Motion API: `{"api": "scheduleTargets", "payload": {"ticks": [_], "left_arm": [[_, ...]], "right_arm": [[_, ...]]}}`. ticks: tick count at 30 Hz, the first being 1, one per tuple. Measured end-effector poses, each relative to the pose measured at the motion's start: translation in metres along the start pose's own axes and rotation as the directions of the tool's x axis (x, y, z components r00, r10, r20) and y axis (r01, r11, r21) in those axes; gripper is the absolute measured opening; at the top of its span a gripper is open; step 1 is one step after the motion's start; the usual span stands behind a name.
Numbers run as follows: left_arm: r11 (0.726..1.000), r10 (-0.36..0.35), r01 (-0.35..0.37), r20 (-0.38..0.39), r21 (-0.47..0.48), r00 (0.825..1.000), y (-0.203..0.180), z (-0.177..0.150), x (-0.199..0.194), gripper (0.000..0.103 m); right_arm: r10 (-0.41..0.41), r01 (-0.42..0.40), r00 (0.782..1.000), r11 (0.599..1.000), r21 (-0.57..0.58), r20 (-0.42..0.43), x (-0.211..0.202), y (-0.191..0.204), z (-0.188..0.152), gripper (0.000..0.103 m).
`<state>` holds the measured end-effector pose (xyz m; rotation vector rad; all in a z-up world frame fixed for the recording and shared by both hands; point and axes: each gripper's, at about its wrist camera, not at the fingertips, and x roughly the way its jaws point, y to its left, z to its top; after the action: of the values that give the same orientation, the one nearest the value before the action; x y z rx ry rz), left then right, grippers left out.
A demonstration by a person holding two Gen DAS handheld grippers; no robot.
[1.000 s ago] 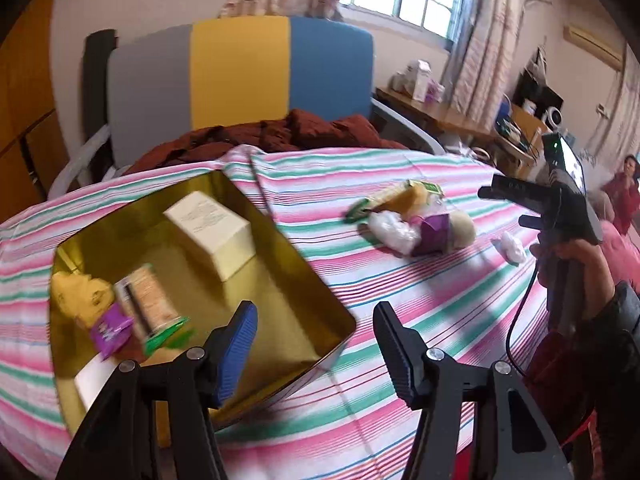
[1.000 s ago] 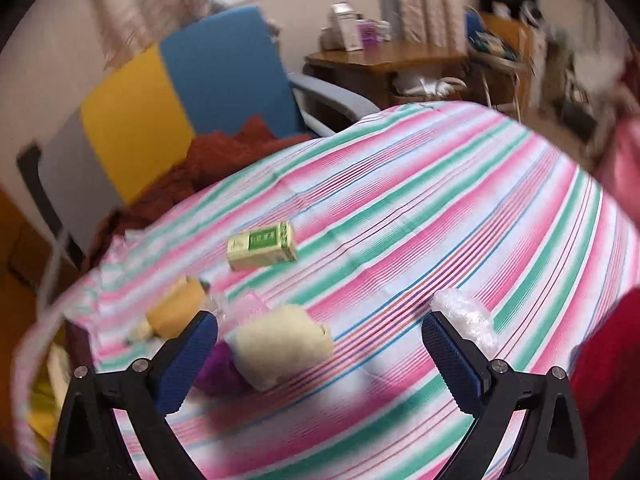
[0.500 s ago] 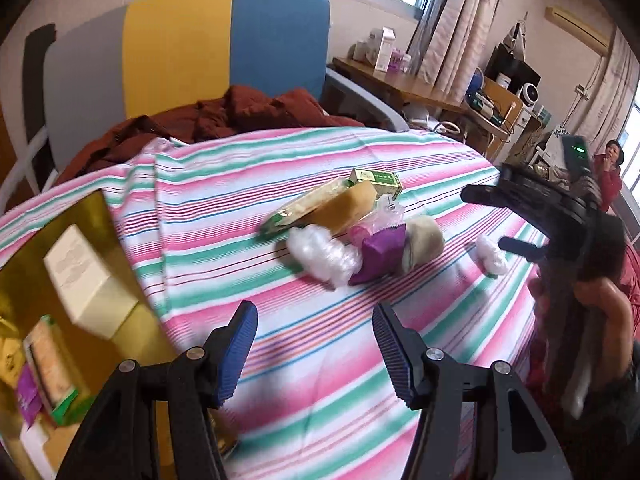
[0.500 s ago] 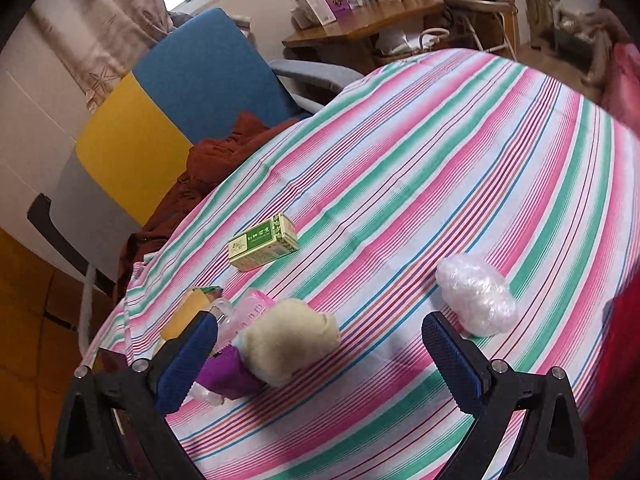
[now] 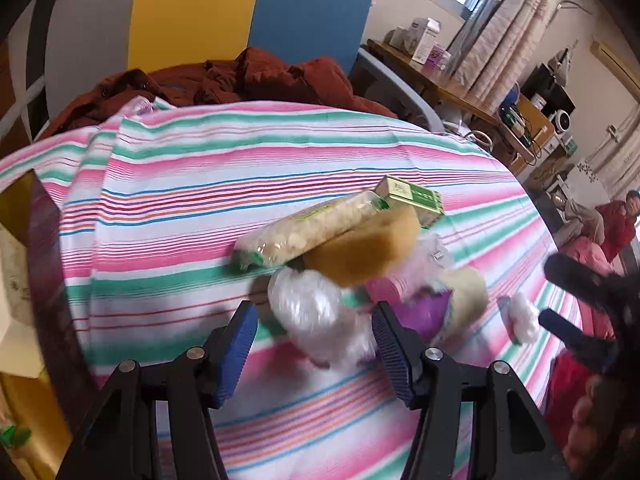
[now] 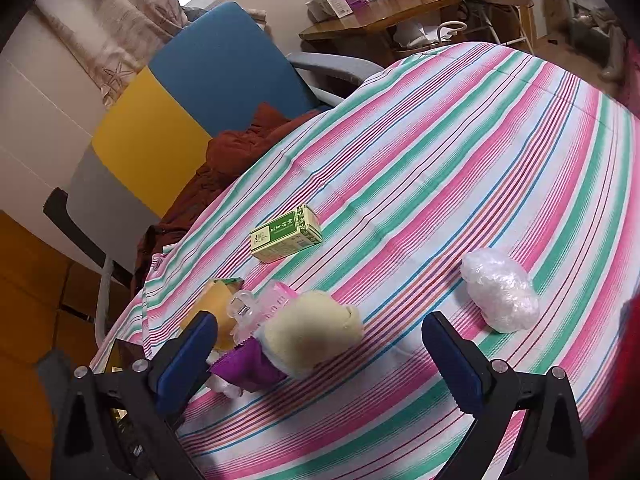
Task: Organize objects
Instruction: 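Grasp the clear plastic-wrapped bundle with the left gripper, then grasp the beige knitted sock with the right gripper while the left holds the bundle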
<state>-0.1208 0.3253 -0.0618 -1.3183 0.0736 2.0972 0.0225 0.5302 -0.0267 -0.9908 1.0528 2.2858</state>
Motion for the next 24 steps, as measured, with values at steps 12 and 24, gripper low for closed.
{"api": "scheduleTargets", "payload": {"ticks": [12,24], "left_arm": [[0.994,-0.052,0.057,-0.048,0.096,0.997,-0.006,-0.018,0.027,0.036],[0.974,-0.143,0.154,-0.080,0.167,0.987,-0.013,-0.080,-0.010,0.035]], "right_arm": [[-0.051,0.050,0.998,0.998,-0.025,-0.040,0.019,0.001,0.002,0.103],[-0.152,0.140,0.987,0.975,-0.170,-0.054,0.050,0.025,0.002,0.103]]}}
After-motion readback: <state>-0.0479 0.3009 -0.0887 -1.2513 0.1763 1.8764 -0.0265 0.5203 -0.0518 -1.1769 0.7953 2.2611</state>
